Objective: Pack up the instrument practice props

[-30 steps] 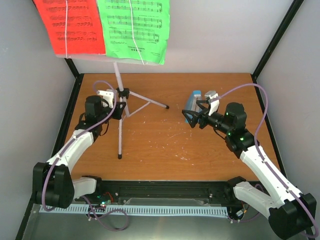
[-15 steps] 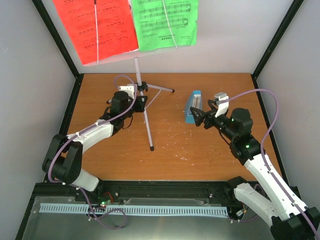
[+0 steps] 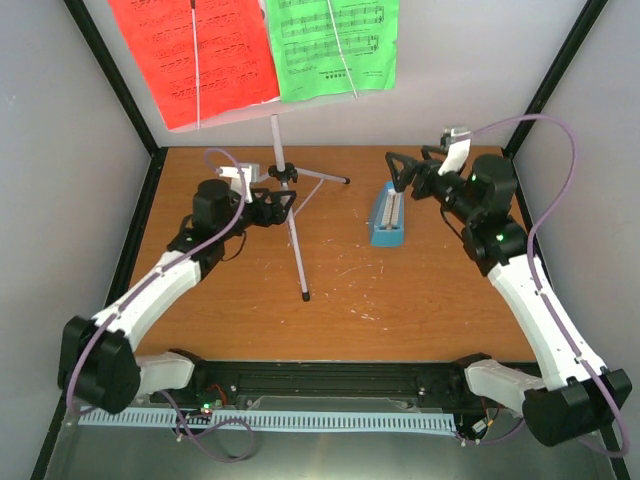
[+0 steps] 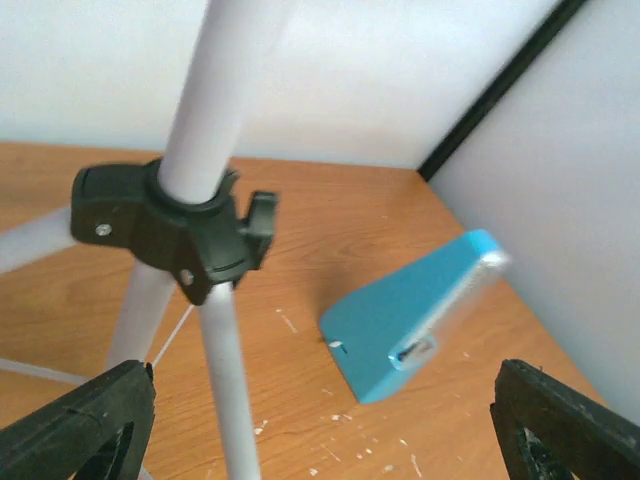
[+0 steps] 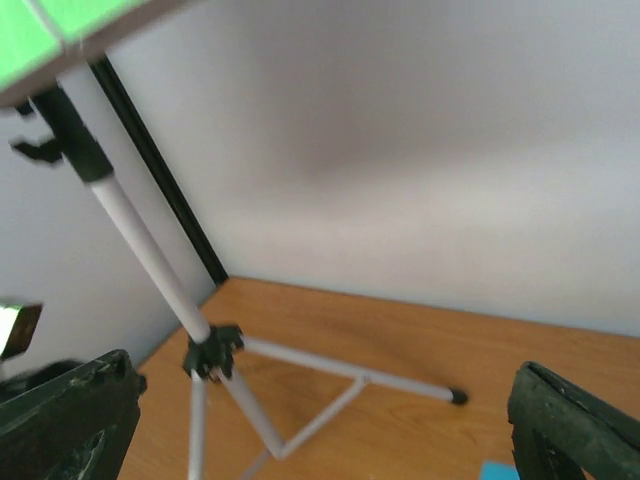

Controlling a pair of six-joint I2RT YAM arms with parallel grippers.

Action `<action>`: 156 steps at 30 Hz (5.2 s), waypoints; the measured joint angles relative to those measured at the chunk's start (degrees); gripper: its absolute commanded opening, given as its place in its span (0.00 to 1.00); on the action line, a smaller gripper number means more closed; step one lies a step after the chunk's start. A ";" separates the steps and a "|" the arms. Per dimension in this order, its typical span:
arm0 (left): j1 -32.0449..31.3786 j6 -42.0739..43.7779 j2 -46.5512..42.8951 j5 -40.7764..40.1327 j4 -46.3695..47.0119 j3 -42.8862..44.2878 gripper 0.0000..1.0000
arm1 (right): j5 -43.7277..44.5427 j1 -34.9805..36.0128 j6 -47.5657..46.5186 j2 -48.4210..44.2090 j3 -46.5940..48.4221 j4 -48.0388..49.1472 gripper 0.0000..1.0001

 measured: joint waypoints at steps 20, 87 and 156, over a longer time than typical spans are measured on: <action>3.26 -0.48 -11.19 39.95 -11.04 23.17 0.90 | -28.48 -12.07 24.37 24.00 35.74 8.96 0.68; -3.26 -11.65 31.41 26.05 -2.64 77.02 0.71 | -27.63 -4.15 19.43 32.11 44.17 4.63 0.03; -5.05 -10.88 35.89 27.98 -0.70 78.99 0.68 | 4.98 -13.18 16.44 -2.82 3.91 1.68 0.03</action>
